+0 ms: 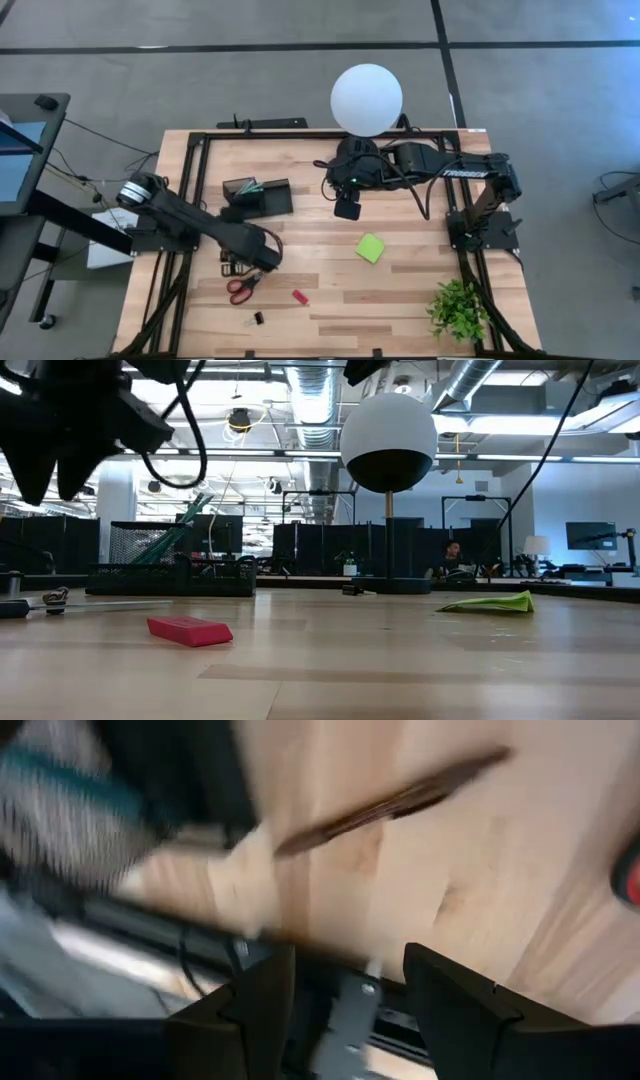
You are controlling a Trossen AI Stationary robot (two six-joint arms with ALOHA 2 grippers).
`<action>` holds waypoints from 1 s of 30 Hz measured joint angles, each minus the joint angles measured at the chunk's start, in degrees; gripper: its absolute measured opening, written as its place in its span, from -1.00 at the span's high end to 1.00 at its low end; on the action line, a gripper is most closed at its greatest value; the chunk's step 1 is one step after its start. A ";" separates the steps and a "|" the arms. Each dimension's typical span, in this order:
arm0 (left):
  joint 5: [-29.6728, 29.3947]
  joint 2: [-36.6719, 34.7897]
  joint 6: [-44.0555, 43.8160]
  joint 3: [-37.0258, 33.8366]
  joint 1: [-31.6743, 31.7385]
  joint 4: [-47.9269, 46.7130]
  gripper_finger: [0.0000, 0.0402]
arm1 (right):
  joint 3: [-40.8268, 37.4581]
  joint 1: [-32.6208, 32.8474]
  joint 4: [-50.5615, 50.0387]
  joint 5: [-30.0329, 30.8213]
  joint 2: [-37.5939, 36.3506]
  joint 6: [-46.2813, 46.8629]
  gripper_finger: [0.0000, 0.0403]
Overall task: Pick and place office supplies into organizer
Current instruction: Put the brown pen into the black desk organizer
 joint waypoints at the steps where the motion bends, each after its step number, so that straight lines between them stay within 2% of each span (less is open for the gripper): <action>1: -0.06 0.04 3.42 0.00 -0.08 0.45 0.08 | 0.00 0.00 -0.01 0.00 0.01 0.00 0.20; 4: -0.21 -0.24 9.71 0.02 -0.12 -0.33 0.08 | 0.00 0.00 -0.18 0.00 0.00 -0.01 0.20; 10: -1.52 -0.32 14.08 0.02 -0.10 -1.03 0.08 | 0.00 0.00 -0.57 0.00 0.01 -0.01 0.20; 14: -8.44 -0.35 16.27 0.02 -0.12 -0.15 0.08 | 0.00 0.00 -0.42 0.00 0.02 -0.01 0.20; 16: -9.16 -0.35 16.26 0.79 0.21 0.51 0.08 | 0.00 0.00 -0.44 -0.01 0.02 -0.01 0.20; 21: -6.61 -0.35 15.47 9.38 0.82 3.18 0.08 | 0.00 0.00 0.12 0.00 0.00 -0.51 0.20; 23: -9.01 -0.35 16.70 14.91 0.78 2.93 0.08 | 0.00 -0.28 0.89 0.00 0.02 -0.50 0.20; 26: -15.63 -1.70 18.89 21.70 0.78 -0.09 0.08 | 0.00 -0.40 1.31 0.00 0.01 -0.49 0.20; 28: -17.17 -5.36 18.86 23.01 1.00 -0.61 0.08 | 0.00 -0.42 1.24 0.02 0.02 -0.49 0.20; 30: -14.50 -10.15 16.07 21.06 1.35 1.79 0.08 | 0.02 -0.24 0.90 0.00 0.01 -0.47 0.20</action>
